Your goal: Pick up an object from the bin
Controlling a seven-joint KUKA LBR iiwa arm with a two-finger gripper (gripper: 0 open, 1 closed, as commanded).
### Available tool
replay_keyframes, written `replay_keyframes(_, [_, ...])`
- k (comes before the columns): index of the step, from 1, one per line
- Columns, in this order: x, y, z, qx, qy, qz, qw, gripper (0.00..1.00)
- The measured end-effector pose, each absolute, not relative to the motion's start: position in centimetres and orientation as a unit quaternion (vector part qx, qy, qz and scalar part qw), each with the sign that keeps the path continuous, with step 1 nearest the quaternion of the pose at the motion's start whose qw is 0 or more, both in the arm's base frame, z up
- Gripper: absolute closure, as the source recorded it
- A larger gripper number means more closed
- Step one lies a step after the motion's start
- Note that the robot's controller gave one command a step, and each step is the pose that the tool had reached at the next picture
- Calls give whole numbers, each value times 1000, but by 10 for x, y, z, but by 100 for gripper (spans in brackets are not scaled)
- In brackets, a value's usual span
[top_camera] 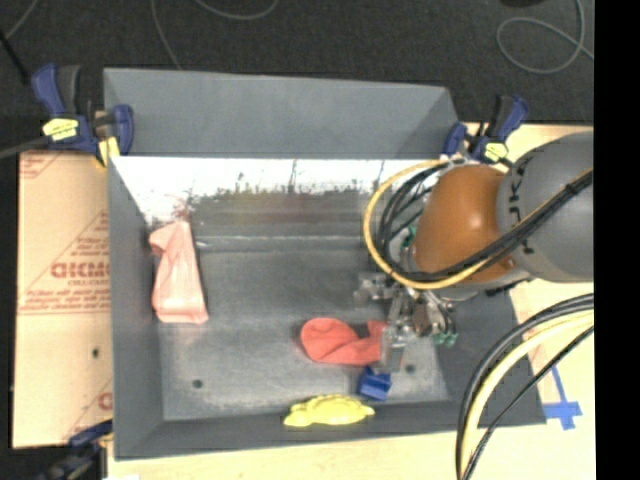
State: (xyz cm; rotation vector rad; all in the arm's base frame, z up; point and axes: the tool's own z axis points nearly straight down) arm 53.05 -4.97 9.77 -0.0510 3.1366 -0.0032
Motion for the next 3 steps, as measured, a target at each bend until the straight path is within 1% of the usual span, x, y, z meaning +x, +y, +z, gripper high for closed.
replay_keyframes(1, [481, -29, 104, -37, 999, -1, 2, 0])
replay_keyframes(2, [520, -15, 117, 59, 998, -1, 3, 0])
replay_keyframes(3, [490, 0, 84, 64, 998, -1, 6, 0])
